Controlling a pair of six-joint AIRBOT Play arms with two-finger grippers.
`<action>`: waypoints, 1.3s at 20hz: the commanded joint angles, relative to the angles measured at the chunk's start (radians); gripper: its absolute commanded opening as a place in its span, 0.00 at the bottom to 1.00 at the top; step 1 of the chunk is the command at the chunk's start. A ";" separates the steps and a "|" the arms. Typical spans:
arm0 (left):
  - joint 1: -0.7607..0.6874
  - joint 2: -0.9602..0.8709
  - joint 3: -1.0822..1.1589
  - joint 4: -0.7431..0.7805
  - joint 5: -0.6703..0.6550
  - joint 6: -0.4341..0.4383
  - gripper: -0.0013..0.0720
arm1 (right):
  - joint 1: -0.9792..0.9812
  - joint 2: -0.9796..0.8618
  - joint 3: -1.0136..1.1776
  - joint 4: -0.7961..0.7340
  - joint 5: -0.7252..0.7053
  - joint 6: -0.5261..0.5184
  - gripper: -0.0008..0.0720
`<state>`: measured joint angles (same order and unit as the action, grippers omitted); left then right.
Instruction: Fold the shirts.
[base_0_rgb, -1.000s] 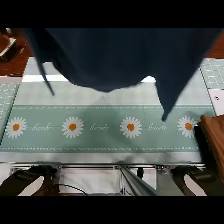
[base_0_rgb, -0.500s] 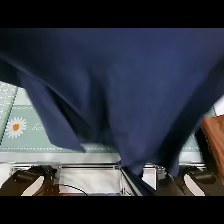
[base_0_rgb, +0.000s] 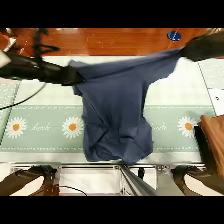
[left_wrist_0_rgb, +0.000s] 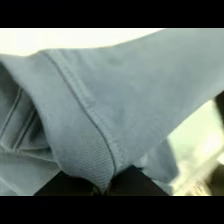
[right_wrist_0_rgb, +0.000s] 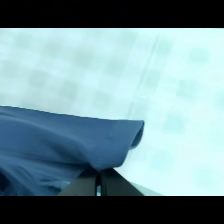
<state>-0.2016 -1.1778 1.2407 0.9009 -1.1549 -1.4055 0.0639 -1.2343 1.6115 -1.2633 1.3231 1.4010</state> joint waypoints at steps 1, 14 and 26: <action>-0.006 -0.198 -0.049 -0.011 0.182 0.029 0.05 | 0.000 -0.253 -0.023 0.119 -0.105 0.000 0.04; 0.195 -0.401 0.281 0.316 -0.195 -0.058 0.97 | -0.369 -0.320 -0.062 0.105 0.167 0.047 0.85; 0.079 -0.541 -0.001 -0.007 -0.198 0.141 0.97 | -0.427 0.153 -0.995 0.279 0.065 -0.035 0.84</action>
<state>-0.0654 -1.6680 1.2564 0.9508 -1.3327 -1.3228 -0.3595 -1.1324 0.7277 -1.0092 1.3762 1.3716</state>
